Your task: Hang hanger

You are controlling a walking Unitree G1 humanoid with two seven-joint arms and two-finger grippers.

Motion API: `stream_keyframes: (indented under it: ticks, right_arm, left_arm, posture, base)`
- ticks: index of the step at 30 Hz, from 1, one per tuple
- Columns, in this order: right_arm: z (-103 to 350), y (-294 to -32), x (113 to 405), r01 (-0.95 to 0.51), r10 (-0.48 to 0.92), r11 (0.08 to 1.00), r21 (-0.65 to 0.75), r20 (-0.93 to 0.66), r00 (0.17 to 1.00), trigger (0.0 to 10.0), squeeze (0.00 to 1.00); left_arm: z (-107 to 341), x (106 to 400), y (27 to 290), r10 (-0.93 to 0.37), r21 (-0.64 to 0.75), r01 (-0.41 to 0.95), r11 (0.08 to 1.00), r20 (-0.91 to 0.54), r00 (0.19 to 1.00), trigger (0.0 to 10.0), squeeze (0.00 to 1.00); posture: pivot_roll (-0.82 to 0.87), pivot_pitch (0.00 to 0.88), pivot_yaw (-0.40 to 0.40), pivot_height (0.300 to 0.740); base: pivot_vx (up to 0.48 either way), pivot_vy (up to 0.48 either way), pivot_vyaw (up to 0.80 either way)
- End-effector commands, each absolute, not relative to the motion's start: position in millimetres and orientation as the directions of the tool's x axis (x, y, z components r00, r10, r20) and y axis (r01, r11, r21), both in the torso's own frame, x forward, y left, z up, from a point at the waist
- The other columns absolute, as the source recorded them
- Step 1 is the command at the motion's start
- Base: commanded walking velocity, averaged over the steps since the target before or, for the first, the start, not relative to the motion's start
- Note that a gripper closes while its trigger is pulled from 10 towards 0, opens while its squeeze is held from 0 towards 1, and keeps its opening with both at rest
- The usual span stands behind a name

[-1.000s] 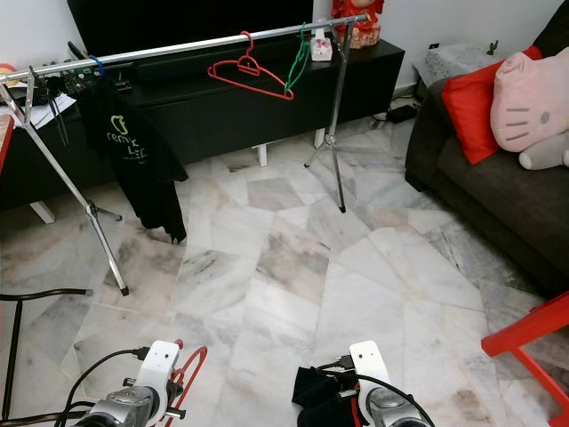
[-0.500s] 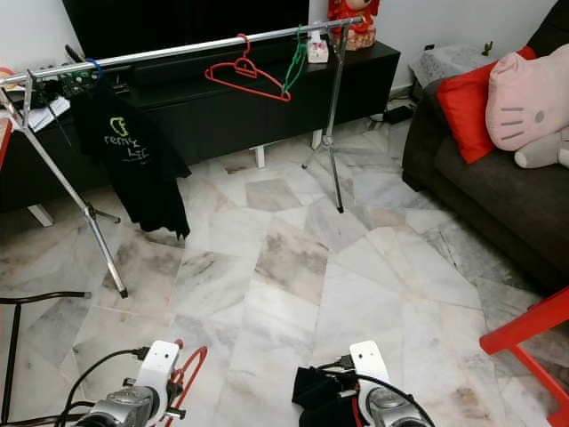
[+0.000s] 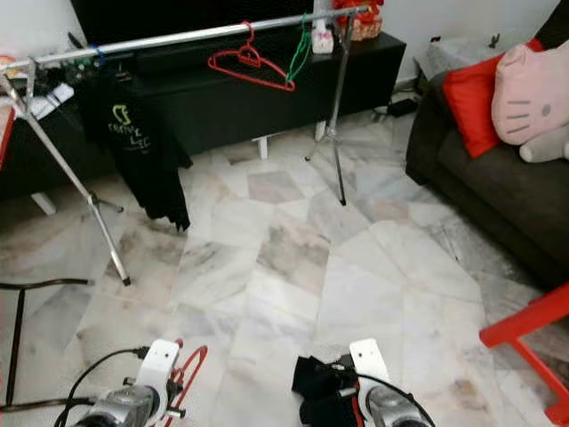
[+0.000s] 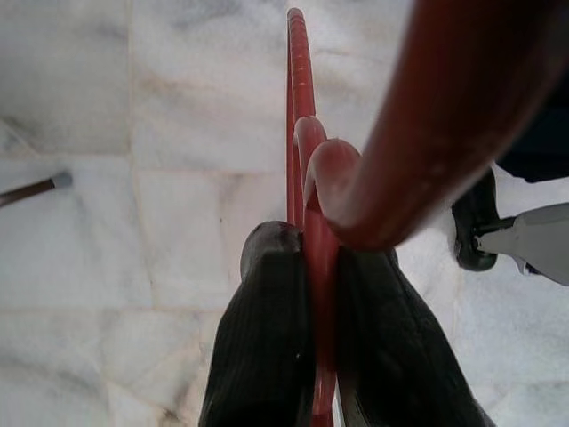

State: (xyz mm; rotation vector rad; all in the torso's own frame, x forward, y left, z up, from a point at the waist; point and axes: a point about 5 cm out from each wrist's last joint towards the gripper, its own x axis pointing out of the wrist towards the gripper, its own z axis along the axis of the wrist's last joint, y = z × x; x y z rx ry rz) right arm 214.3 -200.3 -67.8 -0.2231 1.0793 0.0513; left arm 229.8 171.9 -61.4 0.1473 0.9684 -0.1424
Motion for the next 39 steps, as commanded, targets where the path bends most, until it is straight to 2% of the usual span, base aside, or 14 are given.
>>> stream_keyframes:
  ticks: [1, 39]
  right_arm:
    - [-66.0, -201.1, 217.2, -0.144, -0.070, 0.977, -0.158, -0.871, 0.486, 10.0, 0.00]
    - [-65.2, -200.2, 218.8, -0.130, -0.065, 0.980, -0.149, -0.864, 0.498, 10.0, 0.00]
  left_arm:
    - [-62.3, 228.2, 173.4, -0.051, 0.067, 0.191, 0.979, -0.831, 0.554, 10.0, 0.00]
    - [-61.4, 229.6, 173.8, -0.053, 0.071, 0.200, 0.977, -0.831, 0.554, 10.0, 0.00]
  posture:
    - [-0.01, 0.000, 0.005, 0.740]
    - [-0.01, 0.000, 0.009, 0.740]
  base:
    - [-0.289, 0.000, 0.00]
    - [-0.288, 0.000, 0.00]
